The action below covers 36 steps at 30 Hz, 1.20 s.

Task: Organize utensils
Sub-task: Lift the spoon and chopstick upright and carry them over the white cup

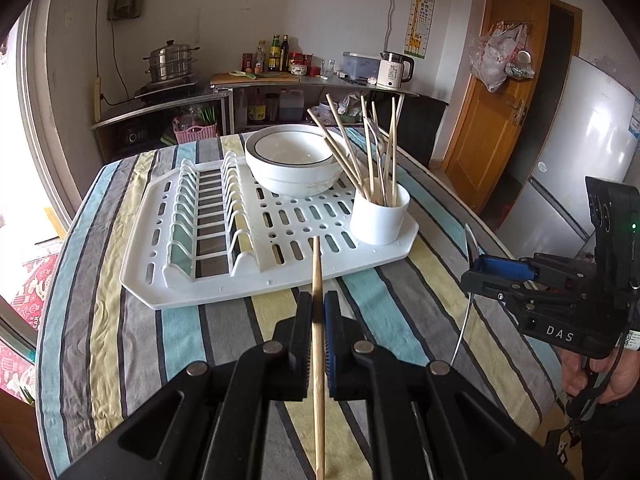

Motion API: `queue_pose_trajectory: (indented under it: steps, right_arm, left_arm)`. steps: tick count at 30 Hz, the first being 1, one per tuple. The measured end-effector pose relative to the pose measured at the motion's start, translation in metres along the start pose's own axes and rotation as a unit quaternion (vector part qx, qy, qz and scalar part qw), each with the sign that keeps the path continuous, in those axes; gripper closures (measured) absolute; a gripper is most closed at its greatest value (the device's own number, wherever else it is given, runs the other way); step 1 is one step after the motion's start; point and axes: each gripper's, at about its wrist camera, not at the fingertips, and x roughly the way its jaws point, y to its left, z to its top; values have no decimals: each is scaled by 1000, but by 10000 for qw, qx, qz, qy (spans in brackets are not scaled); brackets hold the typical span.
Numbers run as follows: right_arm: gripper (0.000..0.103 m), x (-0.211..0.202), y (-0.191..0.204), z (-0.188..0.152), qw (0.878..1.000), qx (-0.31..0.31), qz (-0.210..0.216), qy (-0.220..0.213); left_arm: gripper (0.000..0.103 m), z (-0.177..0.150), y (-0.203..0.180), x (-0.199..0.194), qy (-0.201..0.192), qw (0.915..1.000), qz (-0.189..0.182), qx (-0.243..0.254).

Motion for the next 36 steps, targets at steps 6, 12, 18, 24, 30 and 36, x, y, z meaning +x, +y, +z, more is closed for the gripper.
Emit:
queue_pose_trajectory:
  steps: [6,12,18,24,30,36]
  right_arm:
    - [71,-17,-1,2,9994,40,36,-335]
    - [93,-28,-3,5,9982,52,81,-585]
    - [93,-17,-20,5,9984,310,-5,-479]
    - [65,10,-78,7,9929,1182,-61,-141]
    - [65,48,-109,12,9871,1572,-15,286]
    - [65,80,-120,22,9899,1356,-16,412]
  left_arm:
    - [97,3,-7,-14,-181,9998,-64,44]
    - [97,9,-11,-22,-325,9994,-108,25]
    - [97,10,-13,-22,-328,9994,-140,14]
    - [97,10,-12,-20,-317,9994,-141,-5]
    - [97,13,-10,-14,-281,9994,-194,-38]
    - [97,17,-11,-7,-232,9994,-243,-3]
